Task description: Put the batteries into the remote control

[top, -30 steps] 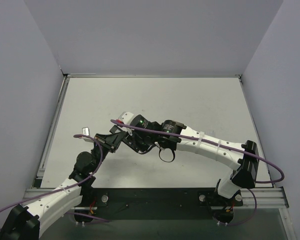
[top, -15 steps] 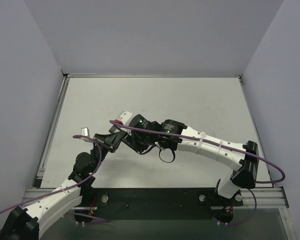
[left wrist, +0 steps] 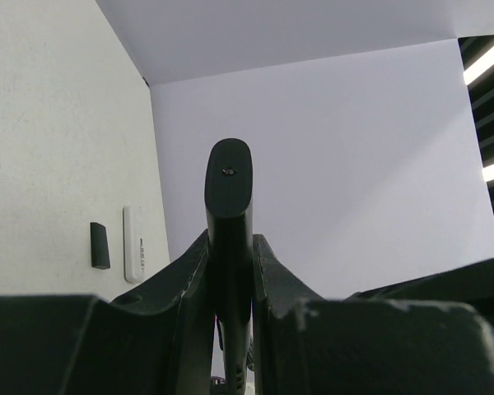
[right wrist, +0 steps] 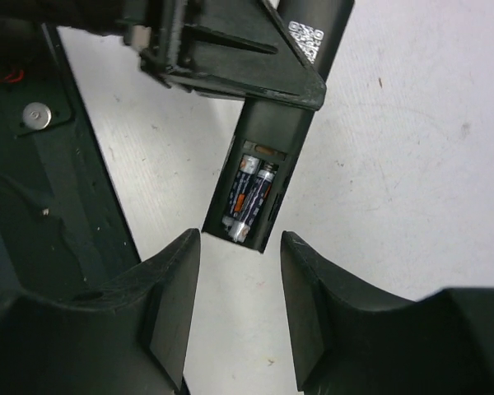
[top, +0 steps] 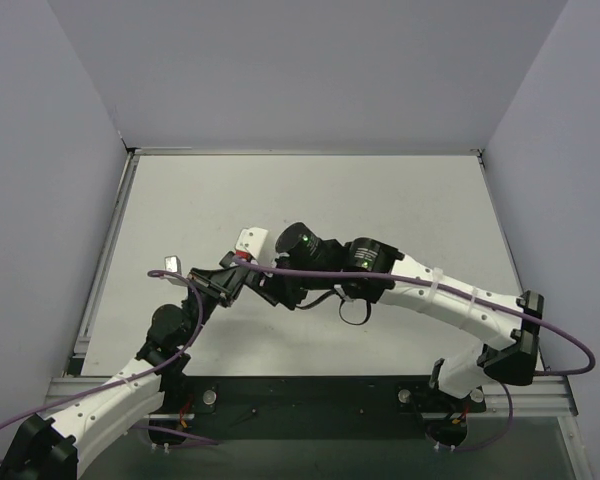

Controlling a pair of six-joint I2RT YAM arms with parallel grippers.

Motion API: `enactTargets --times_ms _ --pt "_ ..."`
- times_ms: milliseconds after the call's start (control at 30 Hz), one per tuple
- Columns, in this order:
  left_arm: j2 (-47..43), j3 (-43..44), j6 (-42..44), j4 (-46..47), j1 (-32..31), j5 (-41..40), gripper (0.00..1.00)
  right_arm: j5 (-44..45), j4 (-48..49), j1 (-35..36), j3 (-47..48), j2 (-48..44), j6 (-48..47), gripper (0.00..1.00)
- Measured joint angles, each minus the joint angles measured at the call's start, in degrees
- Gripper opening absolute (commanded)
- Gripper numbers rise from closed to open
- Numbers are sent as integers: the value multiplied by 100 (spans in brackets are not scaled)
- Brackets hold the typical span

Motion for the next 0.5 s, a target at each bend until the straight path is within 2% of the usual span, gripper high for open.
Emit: enactTargets --times_ms 133,267,500 --pt "-33 -2 -66 -205 0 170 0 -732 68 -44 -361 -682 -850 37" --pt "-90 0 -85 -494 0 389 0 -1394 83 -68 -844 -1224 -1746 31" --pt "-197 146 55 -1095 0 728 0 -1961 66 -83 -1209 -1237 -2675 26"
